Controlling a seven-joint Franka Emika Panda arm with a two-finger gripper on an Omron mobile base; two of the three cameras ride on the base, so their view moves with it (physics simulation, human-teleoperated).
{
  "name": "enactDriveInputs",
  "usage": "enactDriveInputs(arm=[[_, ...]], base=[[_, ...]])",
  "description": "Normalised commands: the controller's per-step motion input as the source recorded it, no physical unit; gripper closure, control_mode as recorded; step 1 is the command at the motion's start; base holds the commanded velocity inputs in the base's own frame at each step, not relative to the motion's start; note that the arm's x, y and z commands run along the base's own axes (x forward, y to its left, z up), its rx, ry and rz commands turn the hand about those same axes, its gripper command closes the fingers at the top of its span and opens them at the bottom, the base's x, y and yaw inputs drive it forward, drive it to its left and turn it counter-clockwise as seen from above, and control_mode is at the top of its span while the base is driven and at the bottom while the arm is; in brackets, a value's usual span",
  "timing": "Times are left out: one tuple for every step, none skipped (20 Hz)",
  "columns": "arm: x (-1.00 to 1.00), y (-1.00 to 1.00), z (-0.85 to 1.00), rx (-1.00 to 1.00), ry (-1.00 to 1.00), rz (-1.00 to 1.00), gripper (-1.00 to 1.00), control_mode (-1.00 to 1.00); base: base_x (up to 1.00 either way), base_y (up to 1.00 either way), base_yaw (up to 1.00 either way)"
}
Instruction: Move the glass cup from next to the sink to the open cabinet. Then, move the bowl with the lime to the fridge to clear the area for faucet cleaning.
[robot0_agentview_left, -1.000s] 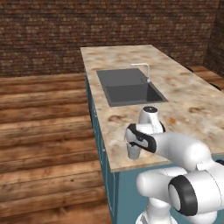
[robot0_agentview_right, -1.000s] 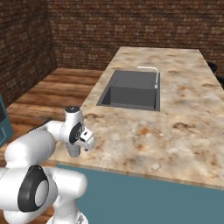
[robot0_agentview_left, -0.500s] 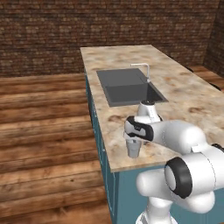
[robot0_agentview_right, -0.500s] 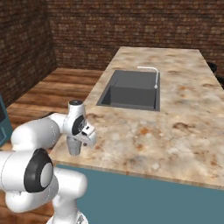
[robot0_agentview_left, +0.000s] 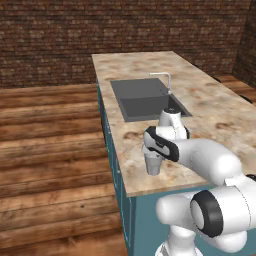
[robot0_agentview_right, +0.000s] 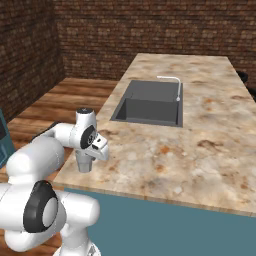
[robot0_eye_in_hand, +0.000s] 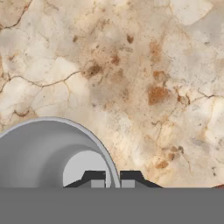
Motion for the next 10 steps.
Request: enactDriveInputs(arm=[[-0.76, 0.00, 0.89, 0.00, -0.50, 0.00, 1.00, -1.00], [-0.81, 0.00, 1.00, 0.00, -0.50, 0.00, 1.00, -1.00], [-0.89, 0.00, 1.00, 0.00, -0.52, 0.00, 1.00, -1.00], [-0.75, 0.00, 1.00, 0.00, -0.49, 0.00, 1.00, -1.00], [-0.54, 0.00, 1.00, 0.00, -0.43, -0.01, 1.00, -1.00], [-0.51, 0.00, 1.00, 0.00, -0.41, 0.00, 1.00, -1.00], [-0.60, 0.00, 1.00, 0.00, -0.39, 0.00, 1.00, -1.00], [-0.64, 0.04, 1.00, 0.00, -0.30, 0.01, 1.00, -1.00], [-0.68, 0.11, 0.78, 0.00, -0.15, 0.21, 1.00, -1.00], [0.00, 0.00, 0.00, 0.00, 0.00, 0.00, 1.00, 1.00]], base=[[0.00, 0.00, 0.00], [0.00, 0.00, 0.00], [0.00, 0.00, 0.00], [0.00, 0.00, 0.00], [0.00, 0.00, 0.00], [0.00, 0.00, 0.00], [0.00, 0.00, 0.00], [0.00, 0.00, 0.00], [0.00, 0.00, 0.00], [-0.54, 0.43, 0.56]])
